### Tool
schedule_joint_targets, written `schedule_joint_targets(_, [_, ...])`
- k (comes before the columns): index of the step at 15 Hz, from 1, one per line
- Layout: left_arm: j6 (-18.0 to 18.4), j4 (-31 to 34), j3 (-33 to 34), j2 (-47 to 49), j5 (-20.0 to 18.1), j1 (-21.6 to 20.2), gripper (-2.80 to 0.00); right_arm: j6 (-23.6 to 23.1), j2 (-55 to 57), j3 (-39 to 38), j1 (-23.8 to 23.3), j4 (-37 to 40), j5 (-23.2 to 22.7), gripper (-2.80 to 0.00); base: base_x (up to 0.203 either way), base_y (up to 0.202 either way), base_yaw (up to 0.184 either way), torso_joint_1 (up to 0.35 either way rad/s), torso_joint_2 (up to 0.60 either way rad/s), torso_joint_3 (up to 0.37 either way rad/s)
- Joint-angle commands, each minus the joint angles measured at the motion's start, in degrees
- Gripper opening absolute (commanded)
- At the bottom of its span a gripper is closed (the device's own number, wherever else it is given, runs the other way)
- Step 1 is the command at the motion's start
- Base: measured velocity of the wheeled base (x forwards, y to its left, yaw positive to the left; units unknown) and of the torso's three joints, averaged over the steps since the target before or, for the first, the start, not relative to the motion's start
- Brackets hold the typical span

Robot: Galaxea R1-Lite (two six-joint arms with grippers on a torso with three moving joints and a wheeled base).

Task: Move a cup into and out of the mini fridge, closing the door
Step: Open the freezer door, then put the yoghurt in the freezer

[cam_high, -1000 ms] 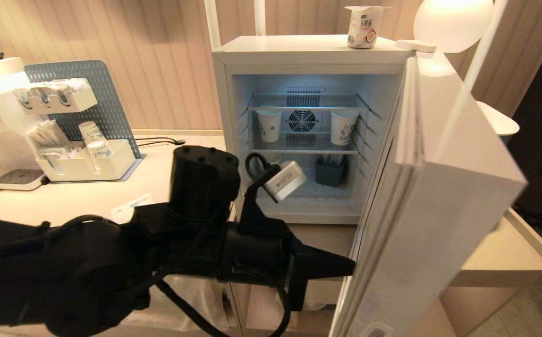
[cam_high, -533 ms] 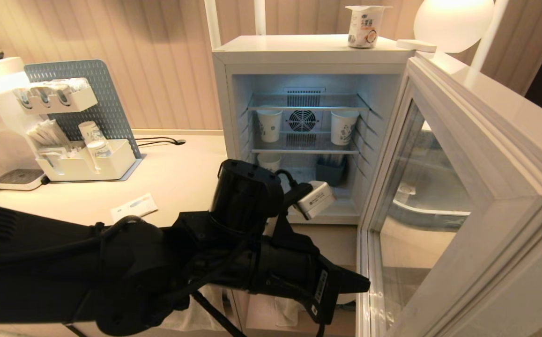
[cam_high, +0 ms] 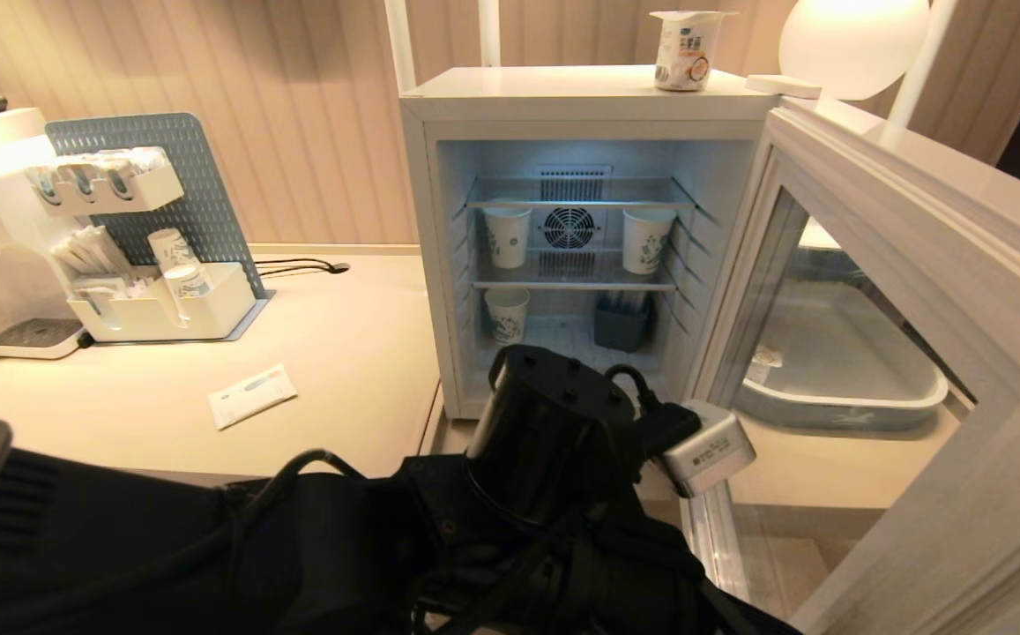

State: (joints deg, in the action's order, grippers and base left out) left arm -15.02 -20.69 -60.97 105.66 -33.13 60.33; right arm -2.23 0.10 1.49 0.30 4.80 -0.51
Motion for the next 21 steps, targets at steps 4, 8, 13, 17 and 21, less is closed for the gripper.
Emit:
schedule_joint_targets(4, [7.9, 4.9, 0.9, 2.2, 3.9, 1.1, -2.8, -0.1, 0.0, 0.1, 0.0, 0.1, 0.0, -2.8, 0.0, 0.0, 0.0, 0.0, 0.0, 0.0])
schedule_joint_targets(8, [9.5, 7.0, 2.4, 3.0, 25.6, -0.6, -2.8, -0.1, 0.0, 0.0, 0.0, -0.1, 0.0, -2.8, 0.0, 0.0, 0.0, 0.0, 0.0, 0.0])
schedule_joint_targets(13, [5.5, 18.3, 2.6, -17.5, 52.7, -10.3, -2.8, -0.1, 0.0, 0.0, 0.0, -0.3, 0.0, -2.8, 0.0, 0.0, 0.0, 0.0, 0.0, 0.0])
schedule_joint_targets(17, [4.3, 38.1, -1.3, -43.6, 61.0, -19.1, -2.8, -0.1, 0.0, -0.1, 0.0, -0.5, 0.2, -2.8, 0.0, 0.0, 0.0, 0.0, 0.0, 0.0])
schedule_joint_targets(21, [3.6, 54.7, 0.5, -70.5, 59.3, -40.8, -2.8, -0.1, 0.0, -0.1, 0.0, -0.5, 0.2, -2.8, 0.0, 0.0, 0.0, 0.0, 0.0, 0.0])
